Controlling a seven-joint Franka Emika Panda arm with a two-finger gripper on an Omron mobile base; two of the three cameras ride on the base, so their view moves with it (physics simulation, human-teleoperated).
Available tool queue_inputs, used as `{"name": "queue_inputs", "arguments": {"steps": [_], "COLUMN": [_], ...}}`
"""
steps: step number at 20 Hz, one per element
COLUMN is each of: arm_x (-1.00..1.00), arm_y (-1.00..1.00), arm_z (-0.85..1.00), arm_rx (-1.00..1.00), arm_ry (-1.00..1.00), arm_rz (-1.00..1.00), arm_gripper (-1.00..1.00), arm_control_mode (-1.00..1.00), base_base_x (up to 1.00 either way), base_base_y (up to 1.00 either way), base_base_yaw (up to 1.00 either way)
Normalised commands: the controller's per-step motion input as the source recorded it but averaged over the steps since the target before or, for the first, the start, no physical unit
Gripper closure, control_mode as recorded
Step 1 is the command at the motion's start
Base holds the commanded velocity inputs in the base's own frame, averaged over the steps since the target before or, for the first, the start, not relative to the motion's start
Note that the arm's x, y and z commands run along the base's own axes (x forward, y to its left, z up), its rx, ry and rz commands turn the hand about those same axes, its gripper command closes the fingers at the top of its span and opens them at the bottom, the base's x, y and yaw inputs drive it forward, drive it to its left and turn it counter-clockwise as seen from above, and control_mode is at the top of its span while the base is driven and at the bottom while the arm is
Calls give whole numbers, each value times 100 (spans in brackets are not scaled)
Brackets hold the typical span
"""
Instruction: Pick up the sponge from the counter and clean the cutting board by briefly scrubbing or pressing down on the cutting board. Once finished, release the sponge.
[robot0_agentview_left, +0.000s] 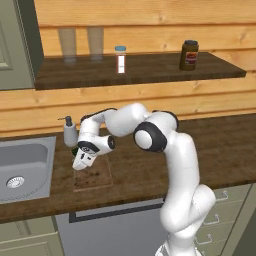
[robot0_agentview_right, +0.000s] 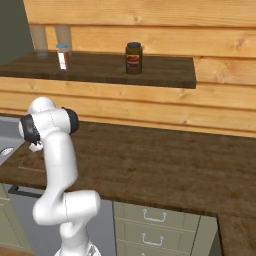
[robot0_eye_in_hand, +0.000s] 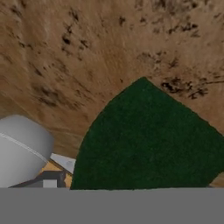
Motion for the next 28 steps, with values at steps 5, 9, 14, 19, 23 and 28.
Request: {"name": "queue_inputs", "arguments": {"steps": [5, 9, 14, 19, 23, 28], "arm_x": [10, 1, 0, 0, 0, 8], "arm_y": [-37, -36, -25, -9, -6, -10], "arm_z": [-65, -12, 4, 15, 32, 47], "arm_rx": [3, 8, 11, 7, 6, 6], "arm_ry": [-6, -2, 0, 0, 0, 0], "arm_rz": [-2, -8, -11, -9, -8, -10], "arm_gripper": [-100, -100, -100, -100, -100, -100], "arm_control_mode": [-100, -100, -100, -100, -100, -100], "base_base_x": [0, 0, 0, 0, 0, 0], "base_base_y": [0, 0, 0, 0, 0, 0], "base_base_yaw": [0, 0, 0, 0, 0, 0]}}
